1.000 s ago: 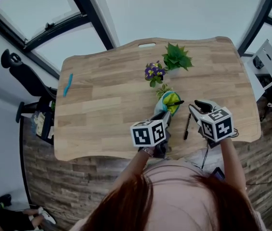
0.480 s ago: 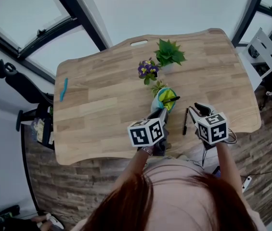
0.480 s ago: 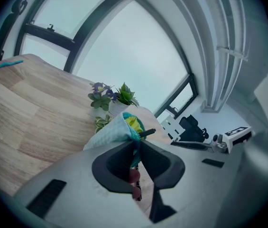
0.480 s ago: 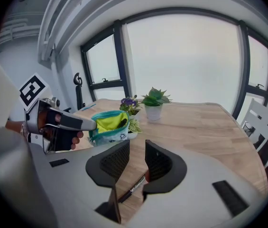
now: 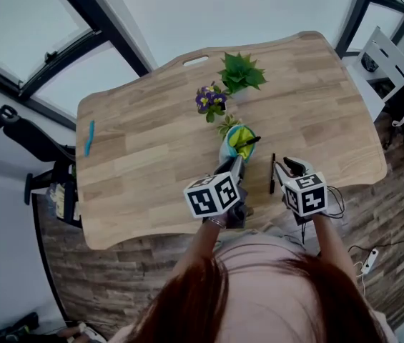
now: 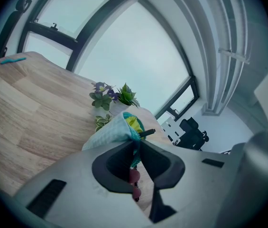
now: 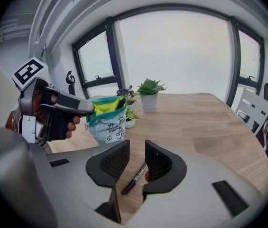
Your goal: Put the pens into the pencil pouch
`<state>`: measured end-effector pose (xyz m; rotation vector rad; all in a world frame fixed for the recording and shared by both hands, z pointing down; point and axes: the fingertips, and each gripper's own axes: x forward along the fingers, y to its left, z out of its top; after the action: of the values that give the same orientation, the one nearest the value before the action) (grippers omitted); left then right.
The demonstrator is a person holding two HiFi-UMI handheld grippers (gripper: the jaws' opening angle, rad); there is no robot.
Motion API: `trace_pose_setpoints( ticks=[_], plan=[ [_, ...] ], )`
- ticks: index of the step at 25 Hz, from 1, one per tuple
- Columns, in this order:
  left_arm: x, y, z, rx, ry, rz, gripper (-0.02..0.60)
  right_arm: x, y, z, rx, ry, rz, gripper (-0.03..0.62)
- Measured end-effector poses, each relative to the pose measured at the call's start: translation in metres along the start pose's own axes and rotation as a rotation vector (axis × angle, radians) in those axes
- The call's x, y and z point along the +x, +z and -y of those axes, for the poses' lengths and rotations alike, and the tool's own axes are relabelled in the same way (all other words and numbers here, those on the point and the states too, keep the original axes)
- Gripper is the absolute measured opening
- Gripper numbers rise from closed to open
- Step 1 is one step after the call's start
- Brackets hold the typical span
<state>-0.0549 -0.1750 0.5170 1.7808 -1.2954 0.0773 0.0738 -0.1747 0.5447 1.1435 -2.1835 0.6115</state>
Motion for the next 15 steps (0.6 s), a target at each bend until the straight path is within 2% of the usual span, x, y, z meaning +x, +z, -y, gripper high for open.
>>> trace_pose_setpoints(
  ticks=[8, 15],
  plan=[
    [-0.001, -0.001, 0.0, -0.013, -0.004, 0.003, 0.038, 0.01, -0.037, -0.006, 0.008, -0.021, -0.072, 0.095],
    [0.0, -0.001, 0.002, -0.017, -0.008, 0.007, 0.038, 0.02, -0.068, -0.011, 0.062, -0.041, -0.138, 0.1]
  ],
)
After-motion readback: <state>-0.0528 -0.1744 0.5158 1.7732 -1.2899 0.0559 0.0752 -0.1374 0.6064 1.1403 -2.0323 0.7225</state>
